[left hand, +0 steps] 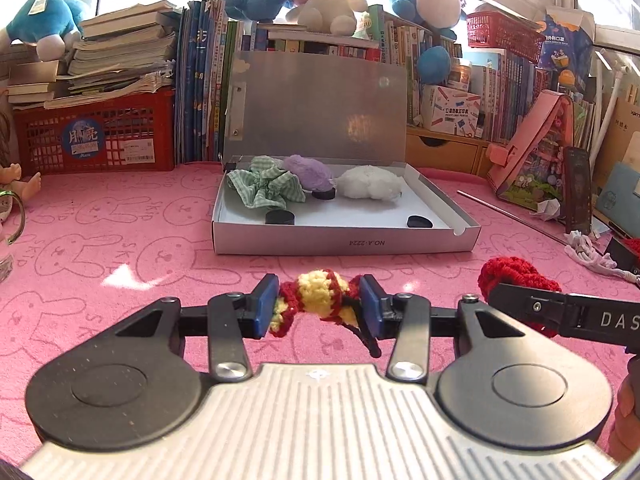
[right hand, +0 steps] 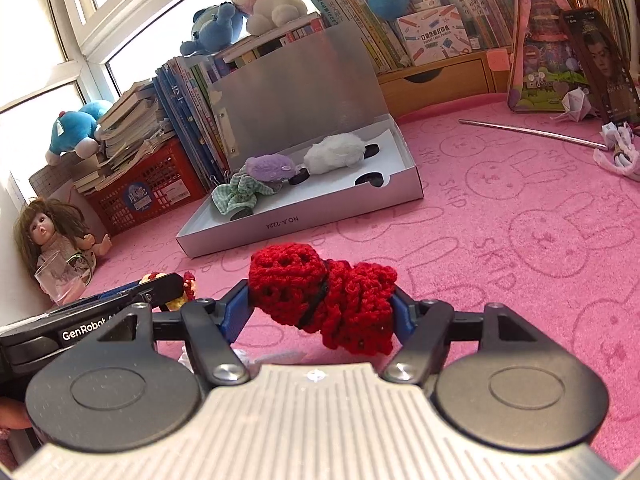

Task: Organize objects
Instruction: 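Carry crocheted strip toward box with left tool while right tool carries red crochet, then open left tool to drop crocheted strip while right tool releases red crochet, then withdraw both tools from the box back toward the remaining toys, then grasp white tissue-wrapped doll with left tool while right tool grasps blue floral pouch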

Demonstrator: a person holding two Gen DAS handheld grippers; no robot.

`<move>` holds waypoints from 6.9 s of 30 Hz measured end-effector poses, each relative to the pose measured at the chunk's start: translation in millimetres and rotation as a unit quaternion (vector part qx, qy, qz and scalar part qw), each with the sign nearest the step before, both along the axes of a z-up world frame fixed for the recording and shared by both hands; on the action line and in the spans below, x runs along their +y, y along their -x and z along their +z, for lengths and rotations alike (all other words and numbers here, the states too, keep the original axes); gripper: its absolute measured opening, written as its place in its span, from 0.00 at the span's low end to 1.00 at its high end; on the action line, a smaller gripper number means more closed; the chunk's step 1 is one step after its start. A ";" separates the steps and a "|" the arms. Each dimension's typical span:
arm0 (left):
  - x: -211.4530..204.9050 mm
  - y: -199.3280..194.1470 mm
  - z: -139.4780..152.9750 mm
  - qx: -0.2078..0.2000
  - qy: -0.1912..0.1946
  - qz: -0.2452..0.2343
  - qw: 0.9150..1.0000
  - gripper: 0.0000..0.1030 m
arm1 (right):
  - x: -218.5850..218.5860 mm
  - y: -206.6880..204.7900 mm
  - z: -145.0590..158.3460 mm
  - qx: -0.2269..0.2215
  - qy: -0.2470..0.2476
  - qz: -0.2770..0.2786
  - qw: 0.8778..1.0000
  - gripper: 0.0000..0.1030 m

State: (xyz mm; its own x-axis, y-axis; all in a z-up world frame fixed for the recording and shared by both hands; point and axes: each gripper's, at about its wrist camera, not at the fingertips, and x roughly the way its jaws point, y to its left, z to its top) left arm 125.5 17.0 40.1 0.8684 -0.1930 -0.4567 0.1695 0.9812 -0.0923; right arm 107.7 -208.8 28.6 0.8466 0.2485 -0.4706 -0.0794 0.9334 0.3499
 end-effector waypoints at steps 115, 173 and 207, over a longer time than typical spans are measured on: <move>7.4 16.9 -8.1 0.045 0.033 -0.051 0.997 0.84 | 46.5 78.9 -11.9 -0.053 0.145 0.187 0.970 0.97; -50.5 35.0 -42.2 0.058 -0.014 -0.103 0.993 0.83 | -16.0 62.3 -34.1 -0.001 0.157 -0.014 0.987 0.93; -65.5 40.8 -46.9 0.041 -0.055 -0.051 0.996 0.67 | -1.4 46.2 -31.5 0.013 0.166 -0.005 0.986 0.85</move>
State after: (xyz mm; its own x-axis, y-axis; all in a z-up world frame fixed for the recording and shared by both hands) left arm 84.7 -48.5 -6.8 0.8055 -0.2219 -0.5495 0.2643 0.9644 -0.0021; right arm 61.4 -210.3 -2.9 0.8354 0.0685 -0.5453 -0.0640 0.9976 0.0272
